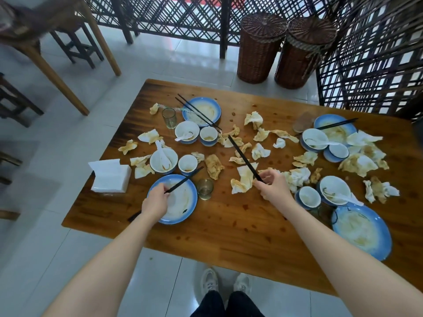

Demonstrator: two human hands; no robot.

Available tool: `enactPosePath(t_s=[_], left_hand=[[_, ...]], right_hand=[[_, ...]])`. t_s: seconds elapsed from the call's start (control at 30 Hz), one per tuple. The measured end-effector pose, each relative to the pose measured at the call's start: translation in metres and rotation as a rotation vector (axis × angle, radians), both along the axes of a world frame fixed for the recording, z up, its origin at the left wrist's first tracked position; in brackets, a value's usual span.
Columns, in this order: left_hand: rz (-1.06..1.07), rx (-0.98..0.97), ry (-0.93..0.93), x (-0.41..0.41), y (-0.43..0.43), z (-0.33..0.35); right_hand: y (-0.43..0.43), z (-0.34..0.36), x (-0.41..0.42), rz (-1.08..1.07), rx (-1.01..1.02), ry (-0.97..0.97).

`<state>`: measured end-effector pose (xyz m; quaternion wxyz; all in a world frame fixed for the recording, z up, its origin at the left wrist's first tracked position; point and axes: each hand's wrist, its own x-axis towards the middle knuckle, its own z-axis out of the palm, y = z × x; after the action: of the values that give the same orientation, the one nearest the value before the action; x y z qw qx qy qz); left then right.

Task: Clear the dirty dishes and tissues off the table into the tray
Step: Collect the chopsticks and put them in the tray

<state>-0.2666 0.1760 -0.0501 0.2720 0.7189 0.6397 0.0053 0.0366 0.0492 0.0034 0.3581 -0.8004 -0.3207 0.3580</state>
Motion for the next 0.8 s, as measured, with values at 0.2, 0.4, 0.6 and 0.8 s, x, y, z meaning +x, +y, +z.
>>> enactPosePath(t_s=[0.2,0.4,0.6,0.8], left_hand=[[0.114,0.026,-0.091,0.025,0.002,0.038],[0.098,-0.01,-0.24,0.057,0.009,0.072],[0.01,0.026,-0.327,0.084,0.032,0.088],[-0.075,0.002,-0.311,0.104,0.083,0.09]], right_hand=[[-0.005,0.018,0.018,0.02,0.046,0.048],[-0.001,0.035,0.036,-0.009,0.087,0.069],[0.008,0.042,0.051,-0.049,0.136,0.079],[0.021,0.039,0.065,-0.101,0.118,0.047]])
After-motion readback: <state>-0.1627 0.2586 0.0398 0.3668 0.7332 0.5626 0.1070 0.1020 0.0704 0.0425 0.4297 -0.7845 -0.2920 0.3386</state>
